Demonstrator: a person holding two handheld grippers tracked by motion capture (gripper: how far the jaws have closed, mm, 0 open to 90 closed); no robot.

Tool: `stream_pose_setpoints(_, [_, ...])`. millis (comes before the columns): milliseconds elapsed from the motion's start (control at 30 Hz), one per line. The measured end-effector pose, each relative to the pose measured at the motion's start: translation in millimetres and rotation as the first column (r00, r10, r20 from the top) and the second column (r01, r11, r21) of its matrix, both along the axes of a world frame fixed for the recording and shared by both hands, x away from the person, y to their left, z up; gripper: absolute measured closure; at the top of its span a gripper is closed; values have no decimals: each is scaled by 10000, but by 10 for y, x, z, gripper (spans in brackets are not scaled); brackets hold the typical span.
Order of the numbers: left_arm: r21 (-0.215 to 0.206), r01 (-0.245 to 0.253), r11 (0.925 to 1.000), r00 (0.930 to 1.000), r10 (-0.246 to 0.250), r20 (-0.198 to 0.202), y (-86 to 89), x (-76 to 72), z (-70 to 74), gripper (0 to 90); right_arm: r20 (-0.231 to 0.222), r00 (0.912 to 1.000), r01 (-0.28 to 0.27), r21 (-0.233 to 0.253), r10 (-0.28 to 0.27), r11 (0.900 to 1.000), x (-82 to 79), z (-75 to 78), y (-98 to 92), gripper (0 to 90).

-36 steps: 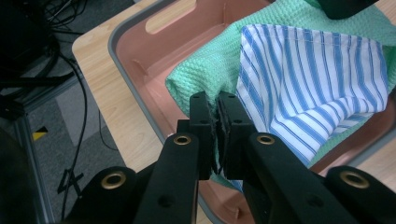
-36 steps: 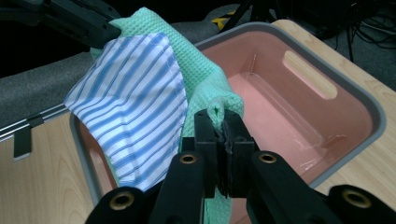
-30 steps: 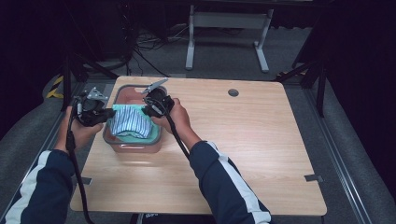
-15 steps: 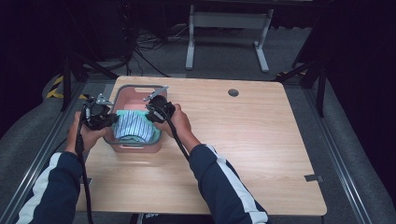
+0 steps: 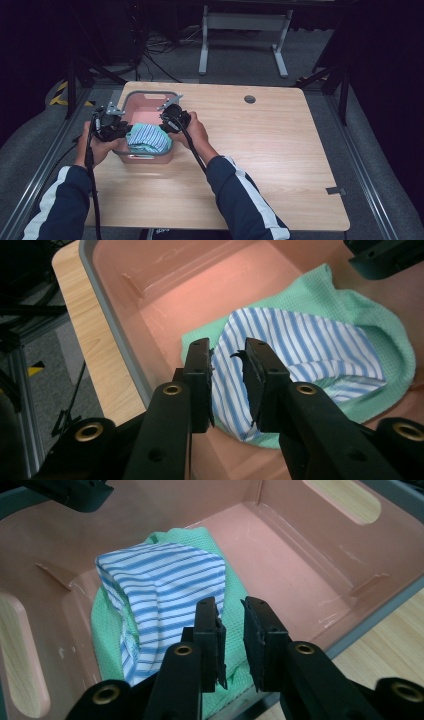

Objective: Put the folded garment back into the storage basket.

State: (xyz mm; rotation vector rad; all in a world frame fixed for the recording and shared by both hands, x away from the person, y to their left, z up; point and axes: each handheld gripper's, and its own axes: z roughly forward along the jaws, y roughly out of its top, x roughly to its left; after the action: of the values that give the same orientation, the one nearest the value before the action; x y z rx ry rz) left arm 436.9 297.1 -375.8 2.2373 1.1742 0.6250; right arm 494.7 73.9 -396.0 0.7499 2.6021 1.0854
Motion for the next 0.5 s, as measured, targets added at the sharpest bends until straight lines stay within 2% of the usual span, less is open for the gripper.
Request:
stream_pose_setpoints(67, [-163, -35, 9999, 10000, 36, 31, -19, -18, 11, 733, 64, 10000, -24, -34, 25, 10000, -8, 15, -10, 757])
stream_pose_setpoints(367, [-464, 211, 9987, 9981, -183, 591, -129, -141, 117, 678, 405, 9991, -130, -233, 139, 9996, -78, 92, -134, 714])
stream_pose_setpoints(500, [-746, 313, 9967, 9957, -246, 894, -167, -207, 174, 656, 607, 9980, -147, -324, 166, 9994, -123, 162, -200, 697])
